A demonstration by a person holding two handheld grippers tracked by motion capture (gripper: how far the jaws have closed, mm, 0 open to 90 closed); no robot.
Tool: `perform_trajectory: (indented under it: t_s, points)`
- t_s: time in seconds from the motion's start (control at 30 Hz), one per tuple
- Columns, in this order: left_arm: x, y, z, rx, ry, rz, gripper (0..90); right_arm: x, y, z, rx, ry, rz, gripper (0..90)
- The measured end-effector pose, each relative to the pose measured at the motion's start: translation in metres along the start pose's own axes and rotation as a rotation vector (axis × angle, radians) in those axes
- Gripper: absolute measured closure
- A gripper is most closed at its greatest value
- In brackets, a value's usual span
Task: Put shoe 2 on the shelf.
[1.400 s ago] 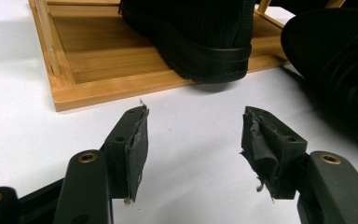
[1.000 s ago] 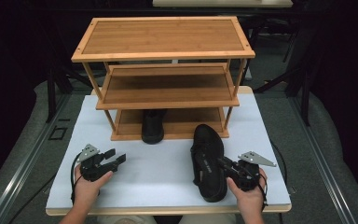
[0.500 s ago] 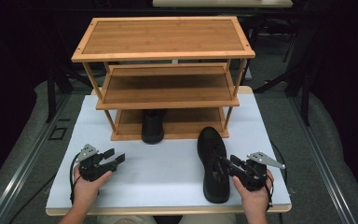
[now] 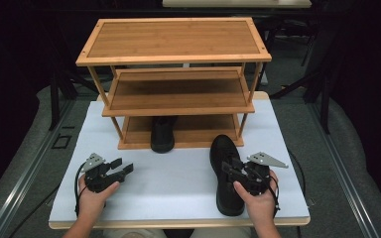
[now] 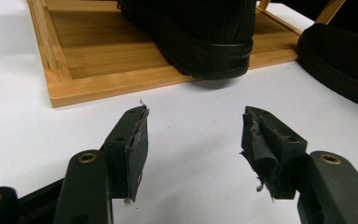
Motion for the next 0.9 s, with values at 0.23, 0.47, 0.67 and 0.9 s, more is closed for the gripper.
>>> perform_trajectory:
  t_s: [0.23,0.47,0.67,0.9]
  points:
    - [0.000,-0.001,0.000,0.002,0.001,-0.004,41.5,0.008,-0.002,-0.004,-0.040,-0.077,-0.012,80.1]
    - [-0.001,-0.001,-0.001,0.003,0.003,-0.006,41.5,0.007,0.005,-0.011,-0.111,-0.139,-0.051,87.1]
    - [-0.001,-0.004,-0.002,-0.004,0.005,-0.006,41.5,-0.008,0.021,-0.027,-0.164,-0.151,-0.018,87.2]
    - [-0.001,-0.004,-0.001,-0.007,0.009,-0.008,41.5,-0.021,0.032,-0.021,-0.189,-0.209,-0.051,87.2]
Point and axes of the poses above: each handheld gripper's, and its own axes: x roughly forward along the jaws, z roughly out of its underside, y roughly to its right, the point moved 3 cm from there along x, roughly forward along the jaws, and after that the axes turned 11 degrees about -x, right-handed, at the moved point
